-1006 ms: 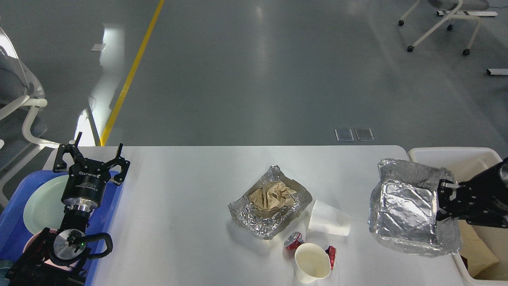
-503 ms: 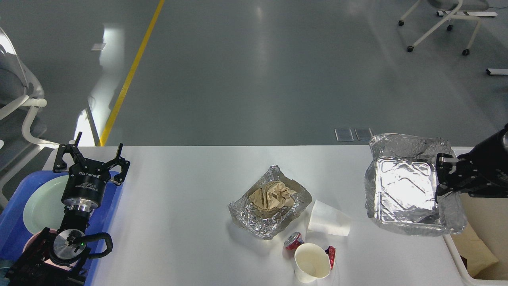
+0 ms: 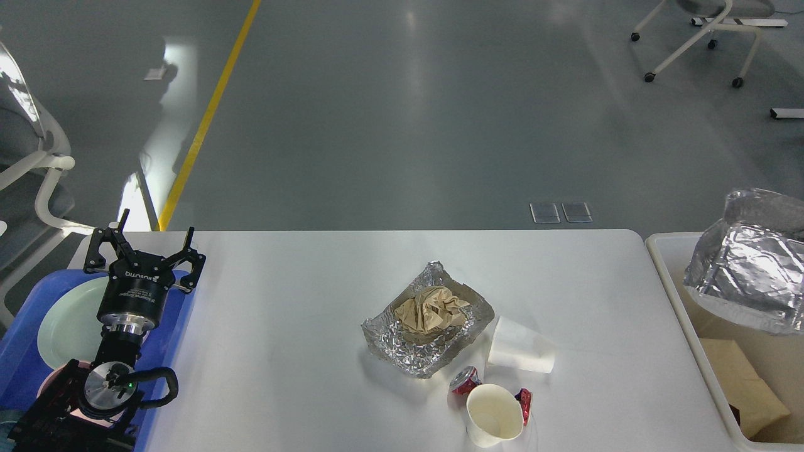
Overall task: Tidy desktop
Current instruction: 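Lift the foil sheet with the right gripper over the white bin, then lower the foil sheet into the bin and open the right gripper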
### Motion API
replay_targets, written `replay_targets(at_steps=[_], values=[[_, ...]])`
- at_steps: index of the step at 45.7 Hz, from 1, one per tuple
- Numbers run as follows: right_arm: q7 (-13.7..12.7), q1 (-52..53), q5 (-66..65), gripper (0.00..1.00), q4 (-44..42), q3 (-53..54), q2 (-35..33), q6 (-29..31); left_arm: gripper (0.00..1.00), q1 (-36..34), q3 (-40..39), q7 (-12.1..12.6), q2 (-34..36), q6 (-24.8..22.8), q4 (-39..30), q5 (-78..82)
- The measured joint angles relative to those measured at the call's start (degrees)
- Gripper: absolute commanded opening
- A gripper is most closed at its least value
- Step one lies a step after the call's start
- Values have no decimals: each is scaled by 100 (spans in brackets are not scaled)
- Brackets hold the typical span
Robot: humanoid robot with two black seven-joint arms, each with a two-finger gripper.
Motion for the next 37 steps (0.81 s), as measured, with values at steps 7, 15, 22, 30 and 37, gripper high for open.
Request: replay_targets(at_steps=[7,15,22,30,37], values=[[12,-1519,17,0,-1200,1070,-58,-3,97,0,0,0,1,0,0,1],[15,-3308,-5,0,-2493,2672,135,-253,97,0,0,0,4,0,0,0],[22,-4603,-15,0,-3293,3546,566,-1262,97,0,0,0,4,0,0,-1],[5,-5832,13,0,-3996,3769,1224,-2978,97,0,0,0,4,0,0,0],[-12,-6821,26,0,-5000,3779,2069,-3893,97,0,0,0,1,0,0,1]])
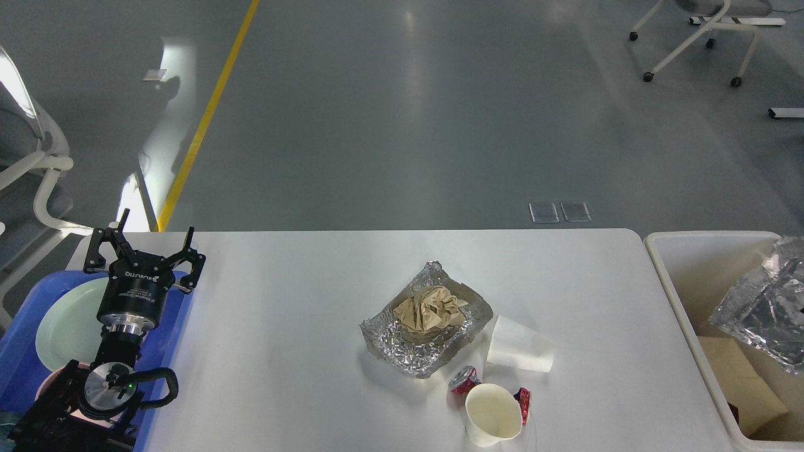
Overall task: Tidy desktop
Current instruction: 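Lower the foil sheet into the bin and open the right gripper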
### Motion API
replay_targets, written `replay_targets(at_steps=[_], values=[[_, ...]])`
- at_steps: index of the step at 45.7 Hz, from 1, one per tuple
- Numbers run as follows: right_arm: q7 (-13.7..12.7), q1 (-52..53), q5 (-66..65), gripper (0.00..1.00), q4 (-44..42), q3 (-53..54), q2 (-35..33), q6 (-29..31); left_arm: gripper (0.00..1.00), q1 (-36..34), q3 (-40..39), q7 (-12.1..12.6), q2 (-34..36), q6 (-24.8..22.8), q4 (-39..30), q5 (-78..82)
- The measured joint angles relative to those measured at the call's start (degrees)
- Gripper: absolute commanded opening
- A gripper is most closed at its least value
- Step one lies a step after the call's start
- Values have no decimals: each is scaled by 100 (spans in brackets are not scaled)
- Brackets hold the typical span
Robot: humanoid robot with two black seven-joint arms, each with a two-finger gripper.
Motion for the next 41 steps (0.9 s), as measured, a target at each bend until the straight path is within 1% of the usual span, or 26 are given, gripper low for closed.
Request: replay_targets(at_steps=[5,9,17,37,38,39,41], values=[[-28,-489,0,0,-610,-14,517,-217,97,0,0,0,0,0,0,0],[-63,-686,0,0,-803,-23,728,-298,97,0,0,0,0,0,0,0],[-87,-812,0,0,-854,-77,885,-386,97,0,0,0,0,0,0,0],[-81,-1166,7,0,-829,-15,1221,-375,97,0,2,0,4,0,0,0],[-81,-1171,9,4,-829,-11,1225,-377,97,0,2,0,4,0,0,0],[-81,-1174,12,19,-829,-7,1228,-384,97,0,2,0,4,0,0,0],[-80,-1176,14,59,-829,-3,1231,-398,97,0,2,0,4,0,0,0]])
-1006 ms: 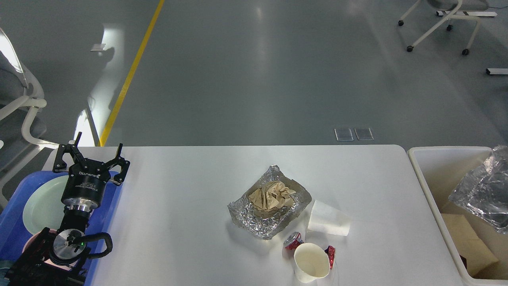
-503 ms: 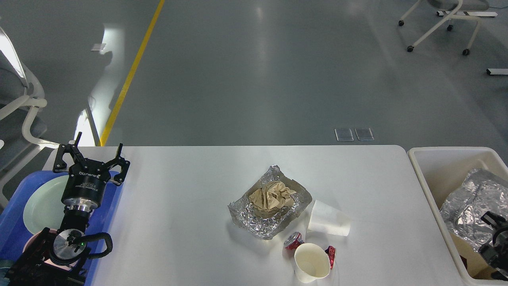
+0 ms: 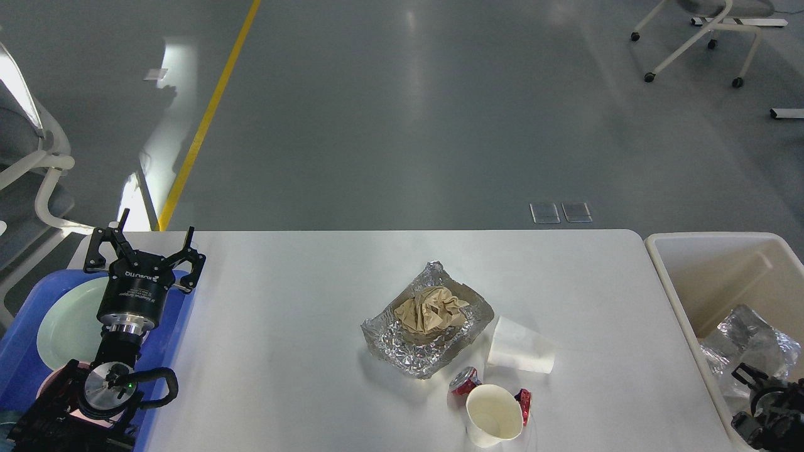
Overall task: Tidy desktop
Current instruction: 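Lower the foil sheet into the bin and open the right gripper, then raise the right gripper out of the bin and move toward the foil tray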
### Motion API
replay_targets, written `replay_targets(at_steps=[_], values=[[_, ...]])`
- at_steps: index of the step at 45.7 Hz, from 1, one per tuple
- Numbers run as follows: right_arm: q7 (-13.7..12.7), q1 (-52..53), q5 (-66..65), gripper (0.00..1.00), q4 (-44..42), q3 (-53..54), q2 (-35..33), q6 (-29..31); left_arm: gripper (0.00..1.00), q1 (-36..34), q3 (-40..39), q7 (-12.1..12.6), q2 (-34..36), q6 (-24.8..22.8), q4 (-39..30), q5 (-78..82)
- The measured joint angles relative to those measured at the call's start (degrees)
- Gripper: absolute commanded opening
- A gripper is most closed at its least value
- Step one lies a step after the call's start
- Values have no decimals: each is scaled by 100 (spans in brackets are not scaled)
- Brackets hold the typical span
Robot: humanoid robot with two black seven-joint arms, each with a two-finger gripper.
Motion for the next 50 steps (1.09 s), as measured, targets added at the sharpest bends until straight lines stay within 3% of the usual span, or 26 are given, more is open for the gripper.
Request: replay_targets(at_steps=[2,3,11,27,39,50], values=[[1,-2,6,92,-1,0,0,-30,97,0,0,0,0,0,0,0],[2,-2,8,100,-1,0,-2,-58,97,0,0,0,0,0,0,0],[10,37,10,100,35,-14,-54,-514,97,0,0,0,-4,0,0,0],[18,271,-91,100,156,-54,-204,-473,97,0,0,0,0,0,0,0],[18,1273,-453,100,548,-437,-624,344,97,0,-1,0,0,0,0,0],[-12,3199,-1479,100,1976,-798,-1223,1564,97,0,-2,0,-3,0,0,0]])
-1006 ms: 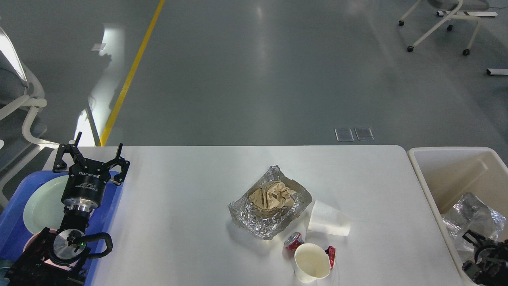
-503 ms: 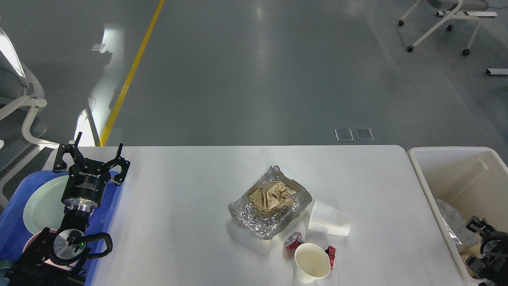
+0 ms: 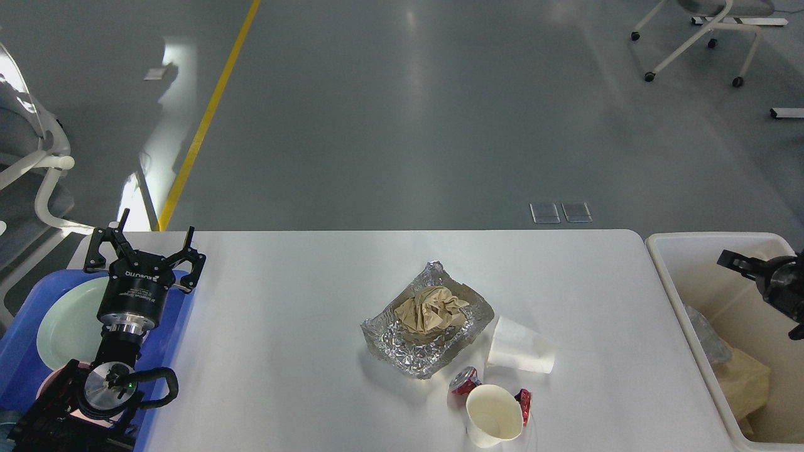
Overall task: Tidy desktop
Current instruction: 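Raise the right gripper out of the bin and move toward the foil tray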
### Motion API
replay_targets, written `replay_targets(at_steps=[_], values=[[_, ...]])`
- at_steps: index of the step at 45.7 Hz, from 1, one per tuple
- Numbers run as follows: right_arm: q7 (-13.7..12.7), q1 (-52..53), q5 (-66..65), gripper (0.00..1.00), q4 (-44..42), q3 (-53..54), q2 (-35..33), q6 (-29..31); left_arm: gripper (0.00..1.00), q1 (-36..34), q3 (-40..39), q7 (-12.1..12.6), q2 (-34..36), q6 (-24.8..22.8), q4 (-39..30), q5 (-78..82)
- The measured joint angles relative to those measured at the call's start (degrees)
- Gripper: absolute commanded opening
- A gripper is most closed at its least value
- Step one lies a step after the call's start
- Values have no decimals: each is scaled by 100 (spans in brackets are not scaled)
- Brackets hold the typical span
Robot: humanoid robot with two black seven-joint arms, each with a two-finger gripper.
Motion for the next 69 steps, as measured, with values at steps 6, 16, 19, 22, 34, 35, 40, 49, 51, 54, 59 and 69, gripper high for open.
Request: replay_targets(at_steps=[6,16,19,22,34,35,40,49,51,54,59,69], values=[[-76,1433,-594,100,1135,-470,-242,796,97,0,0,0,0,0,0,0],[-99,3562,-706,100,2407,-1582,94,2228,97,0,0,0,-1,0,0,0],[-97,4115,-663,100,2744,-1774,268,2714,97,0,0,0,-1,0,0,0],[-95,4687,-554,100,3108,-1878,404,3197,97,0,0,0,-1,0,0,0],[-101,6711,63,100,4502,-2217,894,4430,97,0,0,0,1,0,0,0],[-101,6830,92,100,4605,-2226,907,4469,97,0,0,0,1,0,0,0],[-103,7591,361,100,5192,-2241,940,4781,97,0,0,0,1,0,0,0],[-104,8492,922,100,5996,-2251,1064,5242,97,0,0,0,3,0,0,0],[-104,8633,1010,100,6176,-2251,1147,5255,97,0,0,0,2,0,0,0],[-103,8796,1178,100,6385,-2247,1305,5260,97,0,0,0,3,0,0,0],[-103,8884,1396,100,6469,-2241,1430,5261,97,0,0,0,2,0,0,0],[-102,8897,1486,100,6444,-2237,1473,5242,97,0,0,0,-1,0,0,0]])
